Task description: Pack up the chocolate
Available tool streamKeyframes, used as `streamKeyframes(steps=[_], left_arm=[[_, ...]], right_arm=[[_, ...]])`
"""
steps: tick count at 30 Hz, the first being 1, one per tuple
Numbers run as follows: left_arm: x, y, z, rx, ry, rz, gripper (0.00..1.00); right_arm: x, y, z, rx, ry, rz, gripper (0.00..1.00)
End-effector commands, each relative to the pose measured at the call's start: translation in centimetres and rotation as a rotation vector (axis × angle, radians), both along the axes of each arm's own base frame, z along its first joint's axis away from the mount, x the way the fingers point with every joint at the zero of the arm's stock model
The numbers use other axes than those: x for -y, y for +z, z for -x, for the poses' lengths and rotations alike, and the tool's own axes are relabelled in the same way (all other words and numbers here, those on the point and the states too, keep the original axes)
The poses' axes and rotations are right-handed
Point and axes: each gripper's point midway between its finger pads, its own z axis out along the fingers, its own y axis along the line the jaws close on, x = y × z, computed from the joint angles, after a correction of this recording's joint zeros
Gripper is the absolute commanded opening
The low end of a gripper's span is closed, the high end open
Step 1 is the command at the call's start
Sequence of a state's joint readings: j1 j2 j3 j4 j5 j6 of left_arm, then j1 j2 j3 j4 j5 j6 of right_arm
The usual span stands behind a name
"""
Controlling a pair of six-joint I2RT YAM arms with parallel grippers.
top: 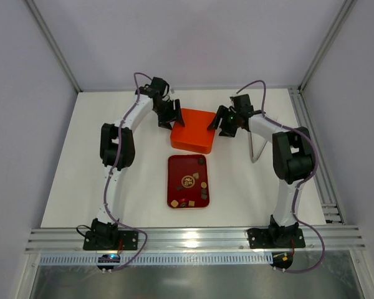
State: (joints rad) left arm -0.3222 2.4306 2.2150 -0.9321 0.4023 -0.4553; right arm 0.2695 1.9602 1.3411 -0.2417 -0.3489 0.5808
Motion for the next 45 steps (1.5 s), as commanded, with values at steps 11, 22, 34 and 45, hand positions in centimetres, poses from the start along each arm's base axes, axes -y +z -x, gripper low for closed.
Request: streamKeyframes(steps=[11, 22, 34, 45], left_arm=[[-5.2, -7.1, 3.7, -0.157, -0.075, -0.313, 0.65], [-5.4, -7.9, 4.2, -0.181, -0.089, -0.336, 0.65], [-5.2, -8.7, 4.8, -0.203, -0.109, -0.356, 0.65], [-4.7, -8.8, 5.5, -0.214, -0.127, -0.354, 0.66]], right_arm=[[2.5, -0.8, -6.6, -0.038, -0.117, 0.039, 0.57], [2.4, -6.0, -4.9, -0.145, -0.099, 0.205, 0.41], [2.9, -7.9, -3.6, -0.233, -0.083, 0.305, 0.40], [2.6, -8.6, -2.9, -0.333, -0.037, 0.458, 0.37]])
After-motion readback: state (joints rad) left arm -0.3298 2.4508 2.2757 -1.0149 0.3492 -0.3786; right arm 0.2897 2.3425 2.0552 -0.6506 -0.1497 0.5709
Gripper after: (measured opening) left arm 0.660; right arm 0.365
